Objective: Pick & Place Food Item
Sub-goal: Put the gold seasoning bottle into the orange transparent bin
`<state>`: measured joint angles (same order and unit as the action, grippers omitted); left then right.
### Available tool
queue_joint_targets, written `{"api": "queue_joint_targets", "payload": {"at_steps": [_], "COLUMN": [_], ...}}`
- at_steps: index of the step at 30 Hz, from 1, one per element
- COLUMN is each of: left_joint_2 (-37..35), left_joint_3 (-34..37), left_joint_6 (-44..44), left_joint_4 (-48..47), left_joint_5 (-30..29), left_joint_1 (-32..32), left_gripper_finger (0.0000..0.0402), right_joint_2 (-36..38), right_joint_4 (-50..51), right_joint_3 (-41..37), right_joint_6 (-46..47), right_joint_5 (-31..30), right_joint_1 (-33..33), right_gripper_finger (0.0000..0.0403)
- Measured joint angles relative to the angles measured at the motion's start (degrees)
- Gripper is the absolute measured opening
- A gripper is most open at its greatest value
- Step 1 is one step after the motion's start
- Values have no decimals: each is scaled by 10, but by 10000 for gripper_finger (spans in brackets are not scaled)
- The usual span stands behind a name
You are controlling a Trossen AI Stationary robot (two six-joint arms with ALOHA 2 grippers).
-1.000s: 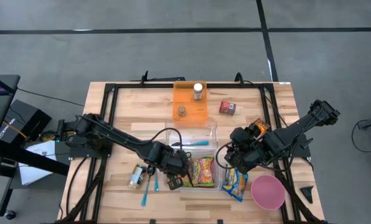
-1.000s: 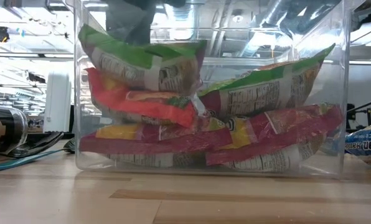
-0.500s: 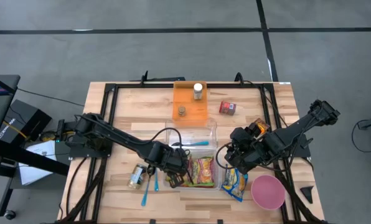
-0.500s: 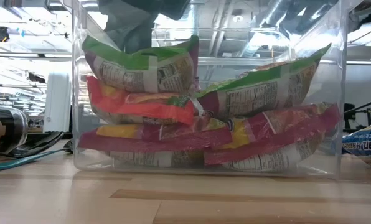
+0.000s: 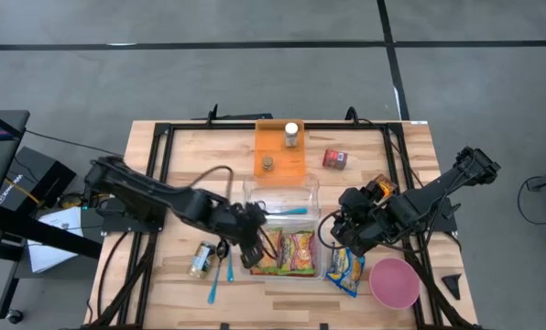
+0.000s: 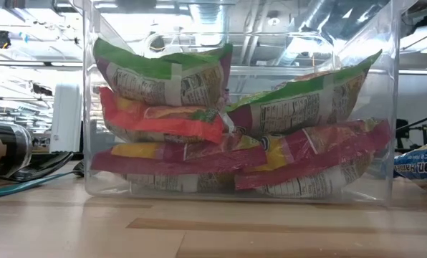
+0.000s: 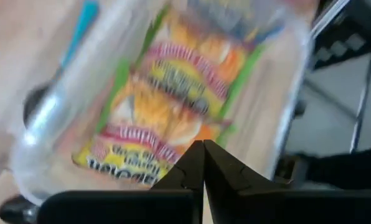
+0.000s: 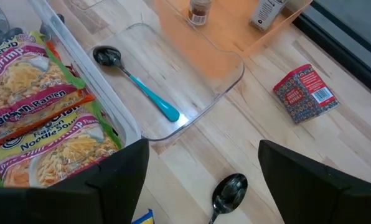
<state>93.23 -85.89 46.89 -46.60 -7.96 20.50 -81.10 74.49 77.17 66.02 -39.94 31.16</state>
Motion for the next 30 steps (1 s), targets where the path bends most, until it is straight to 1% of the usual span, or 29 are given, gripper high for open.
{"api": "queue_joint_targets", "payload": {"at_steps": [3,6,8,12,14,18,22,24,26,30], "left_joint_2": [-33,-63,-75,-79,-79,-78,-78,-78,-78,-78], "left_joint_3": [0,-1,-1,6,35,119,188,207,220,229], "left_joint_6": [-12,-14,3,53,76,128,155,156,162,164], "left_joint_4": [24,-2,-43,-134,-142,-116,-18,33,62,71], "left_joint_5": [-45,-83,-98,-93,-72,-13,-4,5,9,5], "left_joint_1": [1,3,3,7,10,16,26,28,28,28], "left_gripper_finger": [0,0,0,0,0,0,0,0,0,0], "right_joint_2": [0,1,2,2,2,2,2,2,2,2], "right_joint_4": [2,4,4,20,33,56,76,84,91,99], "right_joint_3": [0,0,0,0,0,0,0,0,0,0], "right_joint_6": [0,0,0,21,39,76,107,120,132,142], "right_joint_5": [0,3,9,10,10,10,10,11,11,11], "right_joint_1": [1,5,8,16,23,35,46,51,56,60], "right_gripper_finger": [299,299,299,299,299,299,299,299,299,299]}}
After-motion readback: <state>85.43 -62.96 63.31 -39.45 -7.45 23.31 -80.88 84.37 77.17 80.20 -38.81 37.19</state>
